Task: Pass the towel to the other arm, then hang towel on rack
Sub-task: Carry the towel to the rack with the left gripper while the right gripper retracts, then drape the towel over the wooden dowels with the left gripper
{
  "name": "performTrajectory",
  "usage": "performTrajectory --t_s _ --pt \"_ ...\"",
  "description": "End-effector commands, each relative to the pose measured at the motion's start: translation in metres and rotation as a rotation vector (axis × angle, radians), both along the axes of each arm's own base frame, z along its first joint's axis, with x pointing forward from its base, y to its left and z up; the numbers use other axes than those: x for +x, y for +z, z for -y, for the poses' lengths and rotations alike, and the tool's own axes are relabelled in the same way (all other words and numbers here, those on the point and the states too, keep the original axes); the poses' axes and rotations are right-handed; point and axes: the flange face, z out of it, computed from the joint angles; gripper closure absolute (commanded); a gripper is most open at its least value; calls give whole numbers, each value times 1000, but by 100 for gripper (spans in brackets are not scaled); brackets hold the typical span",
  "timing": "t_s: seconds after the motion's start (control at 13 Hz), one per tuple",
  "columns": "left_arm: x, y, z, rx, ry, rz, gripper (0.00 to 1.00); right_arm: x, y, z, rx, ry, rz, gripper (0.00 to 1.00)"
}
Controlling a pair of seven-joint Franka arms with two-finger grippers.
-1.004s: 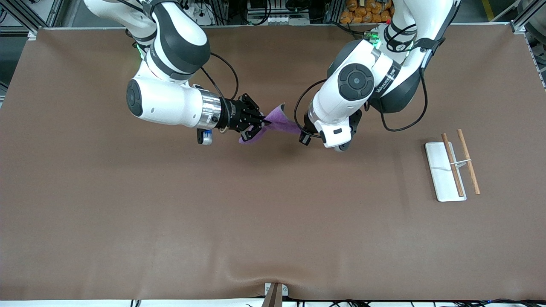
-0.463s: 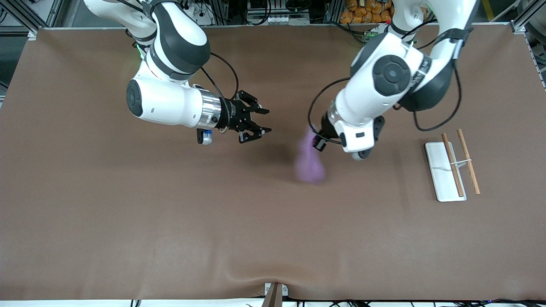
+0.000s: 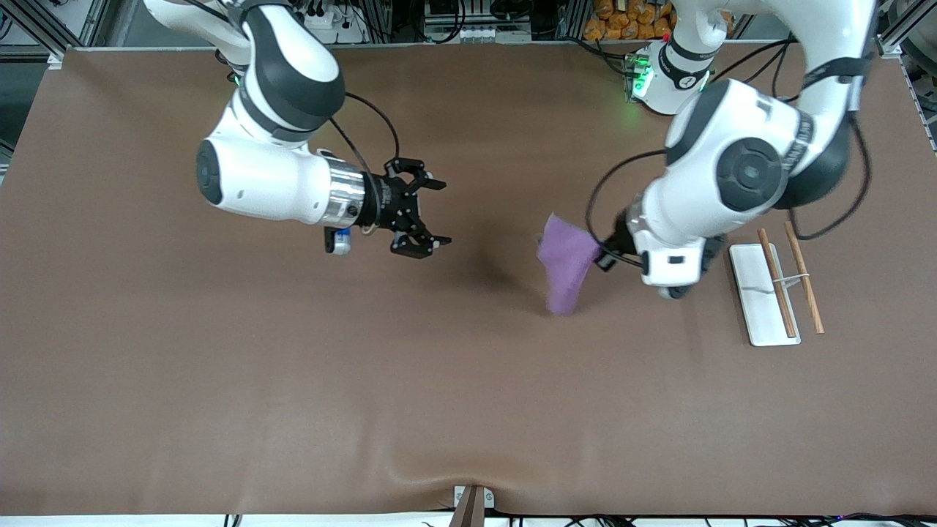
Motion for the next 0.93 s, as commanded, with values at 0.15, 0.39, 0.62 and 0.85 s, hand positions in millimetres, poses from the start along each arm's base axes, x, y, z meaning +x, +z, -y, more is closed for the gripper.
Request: performTrajectory --t_s 0.15,0.39,0.62,0.85 --pt "13 4 -102 60 -224 -47 100 -8 49 62 -72 250 172 0" --pt "20 0 -168 35 -290 -84 100 -21 68 84 -187 422 286 0" --pt "25 -4 -228 51 -384 -96 100 -27 68 112 -204 715 391 0" --pt "25 -7 -278 8 -452 -95 100 -27 76 154 -282 1034 514 0"
